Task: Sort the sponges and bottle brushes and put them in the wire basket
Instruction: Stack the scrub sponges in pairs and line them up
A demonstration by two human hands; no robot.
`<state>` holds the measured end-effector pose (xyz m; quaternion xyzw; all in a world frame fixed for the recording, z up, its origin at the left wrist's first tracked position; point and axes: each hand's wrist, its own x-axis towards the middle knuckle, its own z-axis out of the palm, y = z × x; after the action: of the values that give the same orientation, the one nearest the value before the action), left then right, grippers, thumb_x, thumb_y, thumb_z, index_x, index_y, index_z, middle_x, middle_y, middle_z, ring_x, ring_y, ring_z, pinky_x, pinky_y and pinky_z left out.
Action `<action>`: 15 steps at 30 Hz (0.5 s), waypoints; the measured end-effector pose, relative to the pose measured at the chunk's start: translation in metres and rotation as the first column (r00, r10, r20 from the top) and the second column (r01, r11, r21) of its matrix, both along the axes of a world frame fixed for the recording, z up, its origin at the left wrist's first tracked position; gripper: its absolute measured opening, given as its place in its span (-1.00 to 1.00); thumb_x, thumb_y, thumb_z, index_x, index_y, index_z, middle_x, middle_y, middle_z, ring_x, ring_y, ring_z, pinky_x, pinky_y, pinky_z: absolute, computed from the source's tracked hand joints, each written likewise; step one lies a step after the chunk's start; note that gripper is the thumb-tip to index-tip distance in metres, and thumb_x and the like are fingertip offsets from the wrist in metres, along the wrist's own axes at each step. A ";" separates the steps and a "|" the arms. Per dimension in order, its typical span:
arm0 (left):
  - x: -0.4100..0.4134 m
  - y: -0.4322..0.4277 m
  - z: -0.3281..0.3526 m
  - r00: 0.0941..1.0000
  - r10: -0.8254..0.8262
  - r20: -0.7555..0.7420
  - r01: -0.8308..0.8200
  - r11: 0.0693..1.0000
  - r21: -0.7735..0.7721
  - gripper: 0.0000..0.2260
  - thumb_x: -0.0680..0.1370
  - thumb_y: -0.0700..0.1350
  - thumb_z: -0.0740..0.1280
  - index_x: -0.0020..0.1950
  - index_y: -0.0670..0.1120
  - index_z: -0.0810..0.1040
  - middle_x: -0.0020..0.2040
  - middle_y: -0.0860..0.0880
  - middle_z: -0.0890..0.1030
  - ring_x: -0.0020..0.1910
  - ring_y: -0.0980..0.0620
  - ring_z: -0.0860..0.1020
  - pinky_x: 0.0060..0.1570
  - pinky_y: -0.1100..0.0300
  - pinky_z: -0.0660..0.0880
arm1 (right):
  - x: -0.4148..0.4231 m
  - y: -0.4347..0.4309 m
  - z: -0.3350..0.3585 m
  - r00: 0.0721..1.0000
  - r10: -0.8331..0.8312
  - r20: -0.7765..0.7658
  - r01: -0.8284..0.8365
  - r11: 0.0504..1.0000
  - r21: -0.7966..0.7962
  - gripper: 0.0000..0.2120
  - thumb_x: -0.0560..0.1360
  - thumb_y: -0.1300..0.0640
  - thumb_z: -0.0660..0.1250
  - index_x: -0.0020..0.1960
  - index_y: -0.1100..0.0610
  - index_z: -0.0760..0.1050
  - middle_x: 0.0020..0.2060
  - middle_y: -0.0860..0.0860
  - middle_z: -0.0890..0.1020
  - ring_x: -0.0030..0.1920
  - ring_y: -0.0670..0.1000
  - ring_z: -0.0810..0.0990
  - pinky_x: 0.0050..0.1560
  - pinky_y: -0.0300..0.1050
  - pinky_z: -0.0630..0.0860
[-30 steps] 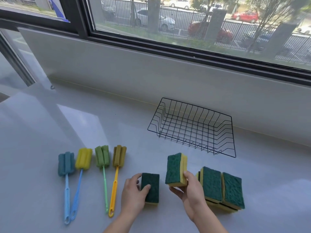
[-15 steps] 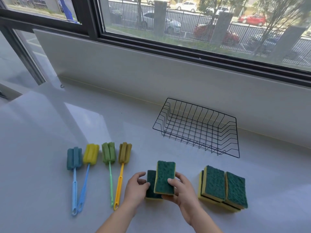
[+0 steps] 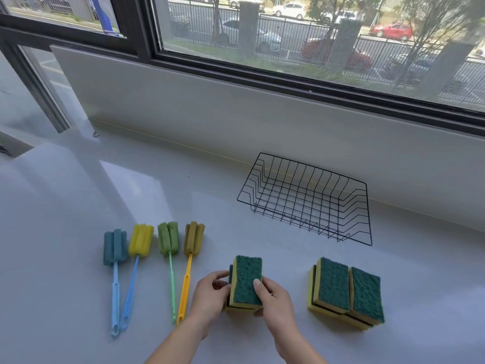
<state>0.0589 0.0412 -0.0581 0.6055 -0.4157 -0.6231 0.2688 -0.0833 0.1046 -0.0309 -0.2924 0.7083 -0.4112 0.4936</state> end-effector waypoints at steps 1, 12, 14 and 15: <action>0.000 0.000 0.001 1.000 0.005 -0.010 -0.005 1.000 0.006 -0.80 0.52 -0.22 0.40 0.09 0.02 0.62 -0.16 -0.12 0.68 -0.16 -0.21 0.68 -0.09 -0.24 0.61 | 0.000 0.000 -0.001 1.000 -0.002 -0.003 0.002 1.000 -0.002 -0.72 0.66 0.08 0.25 -0.02 -0.17 0.71 -0.13 -0.04 0.76 -0.18 -0.09 0.69 -0.27 -0.16 0.55; -0.011 0.002 0.007 0.996 -0.081 0.030 0.081 0.997 -0.013 -0.71 0.53 0.08 0.37 0.20 0.02 0.51 0.05 -0.08 0.64 0.01 -0.03 0.64 0.08 -0.03 0.58 | -0.008 0.003 0.003 0.998 -0.049 -0.036 0.051 0.997 0.052 -0.66 0.59 -0.14 0.34 0.30 -0.05 0.43 0.02 -0.04 0.58 0.00 -0.03 0.60 0.14 0.09 0.62; -0.017 0.003 0.007 0.980 -0.126 0.151 0.139 0.988 -0.074 -0.57 0.45 0.10 0.47 0.26 0.08 0.43 0.06 -0.06 0.58 0.01 0.01 0.60 0.10 0.00 0.55 | -0.017 0.006 0.012 0.995 -0.053 -0.078 0.053 0.999 -0.002 -0.66 0.59 -0.05 0.36 0.33 0.00 0.46 0.01 -0.04 0.58 0.02 -0.04 0.59 0.18 0.15 0.60; -0.021 0.004 0.007 0.976 -0.142 0.167 0.157 0.984 -0.080 -0.52 0.43 0.09 0.49 0.28 0.09 0.41 0.06 -0.05 0.57 0.01 0.02 0.59 0.09 0.02 0.55 | -0.024 0.007 0.017 0.992 -0.064 -0.108 0.060 0.998 -0.035 -0.67 0.59 0.00 0.38 0.33 0.02 0.48 0.00 -0.04 0.59 0.01 -0.03 0.59 0.17 0.16 0.59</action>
<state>0.0383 0.0447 -0.0509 0.6078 -0.5088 -0.5707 0.2145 -0.1076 0.1118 -0.0138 -0.3001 0.7363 -0.4209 0.4366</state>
